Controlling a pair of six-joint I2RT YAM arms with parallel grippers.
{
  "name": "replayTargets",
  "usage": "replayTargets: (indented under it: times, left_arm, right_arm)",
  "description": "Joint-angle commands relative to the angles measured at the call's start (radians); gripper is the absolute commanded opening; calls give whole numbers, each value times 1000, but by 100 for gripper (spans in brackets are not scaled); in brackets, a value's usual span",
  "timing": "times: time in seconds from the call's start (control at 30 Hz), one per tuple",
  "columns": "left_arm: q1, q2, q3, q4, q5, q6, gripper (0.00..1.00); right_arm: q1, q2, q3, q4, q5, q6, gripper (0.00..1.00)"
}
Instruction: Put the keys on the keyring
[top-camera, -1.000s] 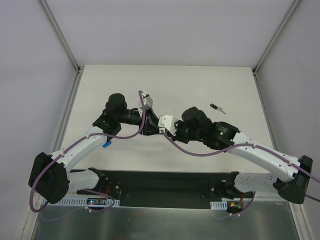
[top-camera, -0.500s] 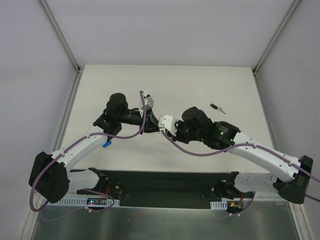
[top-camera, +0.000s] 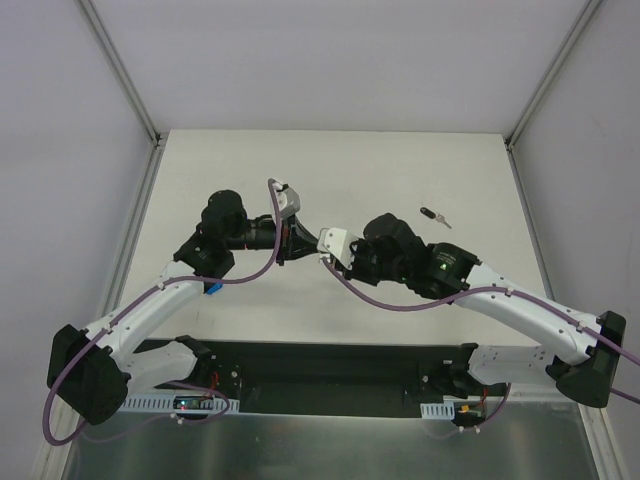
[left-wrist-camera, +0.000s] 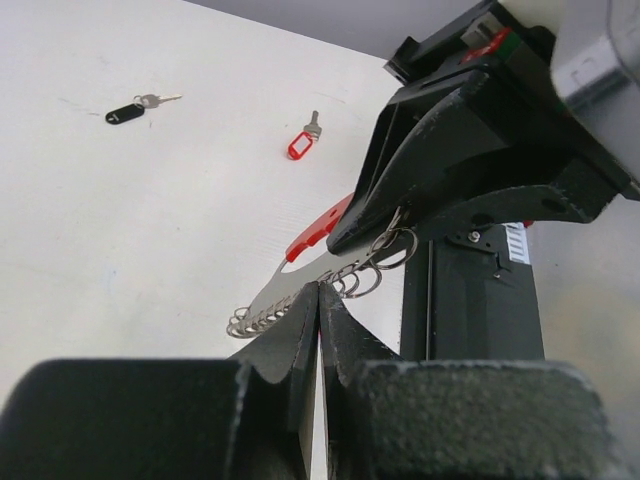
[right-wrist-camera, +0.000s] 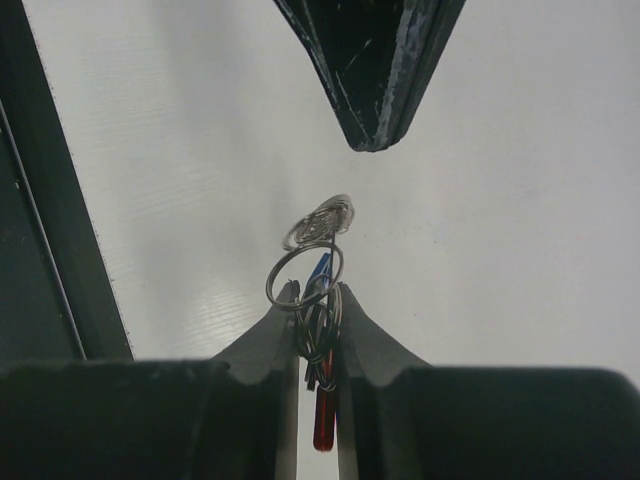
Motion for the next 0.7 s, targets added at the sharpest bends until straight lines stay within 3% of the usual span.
replayTargets:
  times: [0.0, 0.13, 0.3, 0.4, 0.67]
  left_arm:
    - [-18, -26, -8, 4, -97, -58, 0]
    - [-43, -42, -34, 24, -120, -68, 0]
    - [-41, -84, -105, 82, -215, -147, 18]
    - [-43, -111, -172, 208, -235, -248, 29]
    - [-41, -75, -189, 328, -134, -270, 33]
  right_arm:
    - [2, 6, 23, 56, 77, 47, 1]
    - [3, 0, 11, 77, 48, 51, 1]
    - [2, -5, 16, 60, 72, 45, 1]
    - [2, -9, 11, 60, 65, 51, 1]
    - [2, -20, -3, 89, 2, 62, 2]
